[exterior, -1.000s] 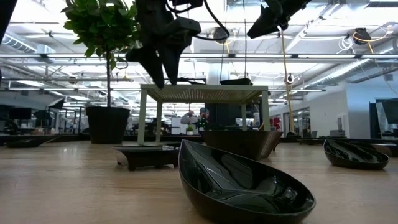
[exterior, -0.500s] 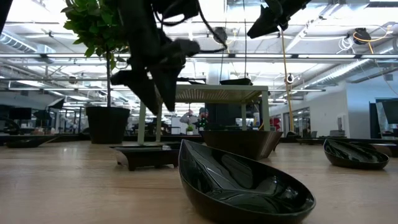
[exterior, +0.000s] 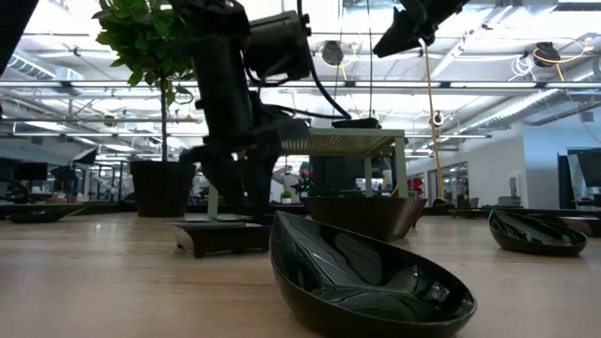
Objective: Pick & Place Mini shaped plates
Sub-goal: Stack the square plate on top of the other square plate on the shelf
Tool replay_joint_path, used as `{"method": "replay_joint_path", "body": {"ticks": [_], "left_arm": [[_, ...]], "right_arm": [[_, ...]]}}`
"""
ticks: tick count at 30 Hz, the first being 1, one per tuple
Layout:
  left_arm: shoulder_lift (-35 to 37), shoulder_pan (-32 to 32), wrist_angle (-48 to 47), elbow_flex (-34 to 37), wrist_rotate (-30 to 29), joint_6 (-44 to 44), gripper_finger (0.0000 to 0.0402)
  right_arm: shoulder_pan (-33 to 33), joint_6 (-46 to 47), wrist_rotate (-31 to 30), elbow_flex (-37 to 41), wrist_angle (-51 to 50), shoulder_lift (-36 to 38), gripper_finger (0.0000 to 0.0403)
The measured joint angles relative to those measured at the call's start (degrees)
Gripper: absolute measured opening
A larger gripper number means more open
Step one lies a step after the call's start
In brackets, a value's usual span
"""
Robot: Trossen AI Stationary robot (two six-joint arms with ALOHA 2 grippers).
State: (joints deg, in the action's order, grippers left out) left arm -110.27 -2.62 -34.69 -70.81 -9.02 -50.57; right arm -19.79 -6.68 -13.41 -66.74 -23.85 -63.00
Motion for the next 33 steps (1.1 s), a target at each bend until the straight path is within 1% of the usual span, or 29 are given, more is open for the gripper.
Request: {"method": "replay_joint_path", "body": {"ticks": [3, 5, 8, 11, 13, 14, 20, 33], "left_arm": [[-1.09, -0.01, 0.64, 0.00, 0.00, 0.64, 0.0178], [-1.15, 0.07, 0.49, 0.00, 0.00, 0.63, 0.0162], [-1.17, 0.10, 0.32, 0.00, 0.04, 0.63, 0.0117], [-1.17, 0.10, 0.57, 0.00, 0.30, 0.98, 0.0059], [-1.17, 0.10, 0.77, -0.02, 1.72, 1.01, 0.0019], [-1.17, 0.10, 1.01, -0.02, 2.51, 1.01, 0.0010], [-0.47, 0.10, 2.79, -0.02, 5.20, 2.35, 0.0004], [4.90, 0.28, 5.13, -0.33, 4.62, 3.33, 0.0003]], "right_arm": [[0.02, 0.00, 0.00, 0.00, 0.09, 0.00, 0.0141], [0.02, 0.00, 0.00, 0.00, 0.10, 0.00, 0.0141], [0.02, -0.01, 0.01, 0.00, 0.30, 0.00, 0.0141], [0.01, 0.00, 0.00, 0.00, 0.44, 0.00, 0.0141], [0.00, -0.01, 0.00, 0.00, 0.46, 0.00, 0.0141], [0.02, -0.01, 0.00, 0.00, 0.47, 0.00, 0.0141], [0.02, 0.00, 0.00, 0.00, 0.46, 0.00, 0.0142], [0.00, -0.01, -0.01, 0.00, 0.84, 0.00, 0.0142]]}}
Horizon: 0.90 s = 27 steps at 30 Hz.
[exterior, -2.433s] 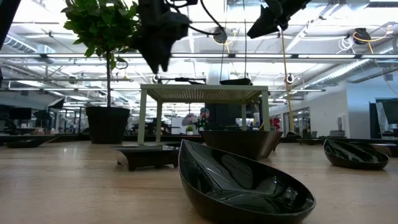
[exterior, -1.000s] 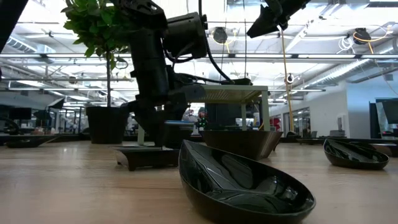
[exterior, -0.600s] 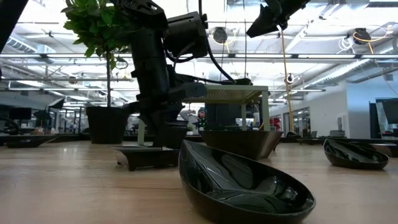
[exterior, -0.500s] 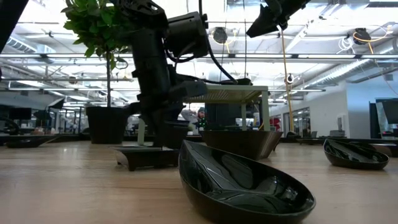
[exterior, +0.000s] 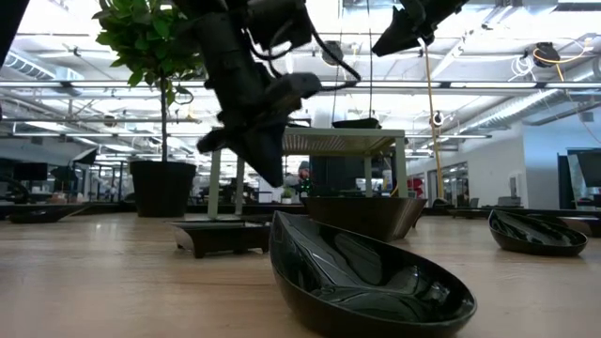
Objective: Pick & Place Mini shaped plates
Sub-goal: Stack the square plate on top of the other square plate on the shelf
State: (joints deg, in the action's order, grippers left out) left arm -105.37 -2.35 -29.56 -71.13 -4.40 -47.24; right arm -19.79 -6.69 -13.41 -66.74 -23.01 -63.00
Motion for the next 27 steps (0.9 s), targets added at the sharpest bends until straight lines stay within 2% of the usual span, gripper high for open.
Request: {"method": "replay_joint_path", "body": {"ticks": [4, 9, 21, 27], "left_arm": [[1.00, 0.00, -0.19, -0.02, 0.01, 0.59, 0.0012], [1.08, -0.02, -2.44, 0.00, -0.09, -2.88, 0.0036], [-0.79, -0.39, -3.87, 0.07, 0.55, -2.99, 0.0165], [-4.28, -0.37, -3.16, 0.07, 0.51, -3.48, 0.0178]], "right_arm": [[0.01, 0.02, 0.01, -0.01, 0.65, 0.00, 0.0142], [0.00, 0.02, 0.01, 0.00, 0.55, 0.00, 0.0142], [0.02, 0.01, 0.01, -0.01, 0.53, 0.00, 0.0142], [0.02, 0.02, 0.01, 0.00, 0.78, 0.00, 0.0142]]}}
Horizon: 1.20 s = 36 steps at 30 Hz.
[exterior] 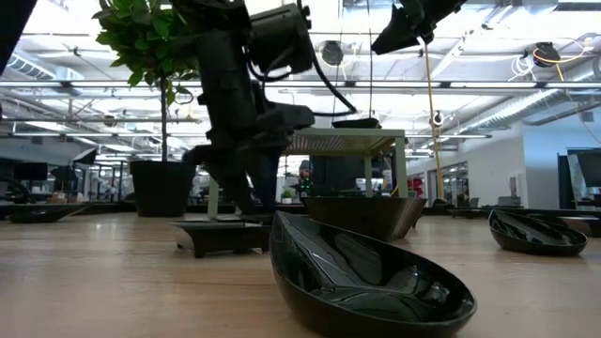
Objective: Pick & Place Mini shaped plates
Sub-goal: Stack the square plate on top of the other square plate on the shelf
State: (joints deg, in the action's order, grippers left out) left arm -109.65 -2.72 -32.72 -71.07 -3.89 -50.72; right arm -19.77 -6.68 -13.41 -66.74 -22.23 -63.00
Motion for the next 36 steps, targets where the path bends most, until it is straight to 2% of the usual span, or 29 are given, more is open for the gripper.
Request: {"method": "replay_joint_path", "body": {"ticks": [4, 7, 15, 20, 25, 32, 36], "left_arm": [[-1.56, 0.00, 0.48, 0.00, 0.73, 0.02, 0.0162], [-2.14, -0.01, 0.85, 0.00, 0.86, 0.19, 0.0135], [-2.01, -0.02, 3.34, -0.02, 1.60, 2.76, 0.0012], [0.28, 0.18, 2.64, -0.04, 2.91, 3.65, 0.0012], [6.00, 1.17, 1.43, -0.02, 1.70, 4.71, 0.0007], [17.13, 4.67, 1.26, -0.02, -7.79, 8.85, 0.0005], [22.54, 7.46, 2.99, -0.02, -15.47, 12.44, 0.0010]], "right_arm": [[0.00, 0.00, 0.00, -0.02, 0.71, 0.00, 0.0142], [-0.02, 0.00, 0.00, 0.00, 1.01, 0.00, 0.0141], [0.00, 0.00, 0.00, 0.00, 1.01, 0.00, 0.0141], [-0.02, 0.00, 0.00, 0.00, 1.00, 0.00, 0.0141], [-0.01, 0.00, 0.00, 0.00, 1.00, 0.00, 0.0141], [-0.02, 0.00, 0.00, 0.00, 0.99, 0.00, 0.0141], [-0.02, 0.00, 0.00, 0.00, 0.99, 0.00, 0.0141]]}}
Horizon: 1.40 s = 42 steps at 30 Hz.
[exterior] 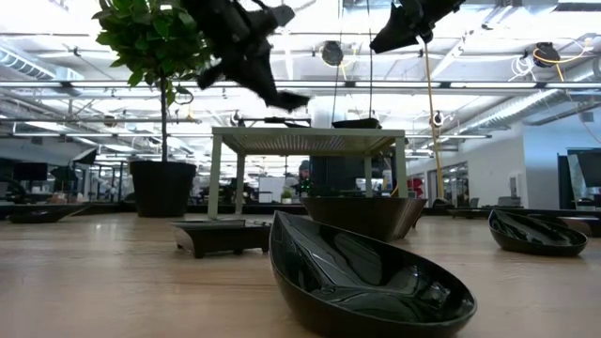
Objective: Pick & Place Mini shaped plates
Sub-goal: Stack the square plate on top of the other square plate on the shelf
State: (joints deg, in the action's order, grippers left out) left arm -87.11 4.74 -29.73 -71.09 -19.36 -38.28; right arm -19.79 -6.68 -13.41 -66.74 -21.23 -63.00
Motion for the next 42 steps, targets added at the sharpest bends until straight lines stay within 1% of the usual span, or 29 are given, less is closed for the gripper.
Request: {"method": "replay_joint_path", "body": {"ticks": [3, 7, 11, 19, 22, 30, 42], "left_arm": [[2.79, 2.70, 2.25, 0.00, -4.14, 2.95, 0.0004], [3.82, 6.75, 4.18, -0.02, -6.89, 4.10, 0.0008], [3.18, 9.92, 4.98, -0.02, -7.84, 2.35, 0.0004], [-0.25, 13.11, 6.48, 0.00, -10.93, -3.21, 0.0004], [-1.27, 13.92, 6.95, 0.02, -12.43, -5.63, 0.0006], [-1.11, 14.43, 7.28, 0.00, -18.20, -9.96, 0.0007], [-3.25, 14.64, 6.16, -0.11, -18.05, -15.52, 0.0007]], "right_arm": [[0.02, 0.00, 0.00, 0.00, 0.00, 0.00, 0.0141], [0.02, 0.00, 0.00, 0.00, 0.00, 0.00, 0.0141], [0.01, -0.01, 0.00, 0.00, 0.00, 0.00, 0.0141], [0.01, 0.00, 0.00, 0.00, 0.00, 0.00, 0.0141], [0.02, 0.00, 0.00, 0.00, 0.00, 0.00, 0.0141], [0.01, -0.01, 0.00, 0.00, 0.00, 0.00, 0.0141], [0.02, 0.00, 0.00, 0.00, 0.00, 0.00, 0.0142]]}}
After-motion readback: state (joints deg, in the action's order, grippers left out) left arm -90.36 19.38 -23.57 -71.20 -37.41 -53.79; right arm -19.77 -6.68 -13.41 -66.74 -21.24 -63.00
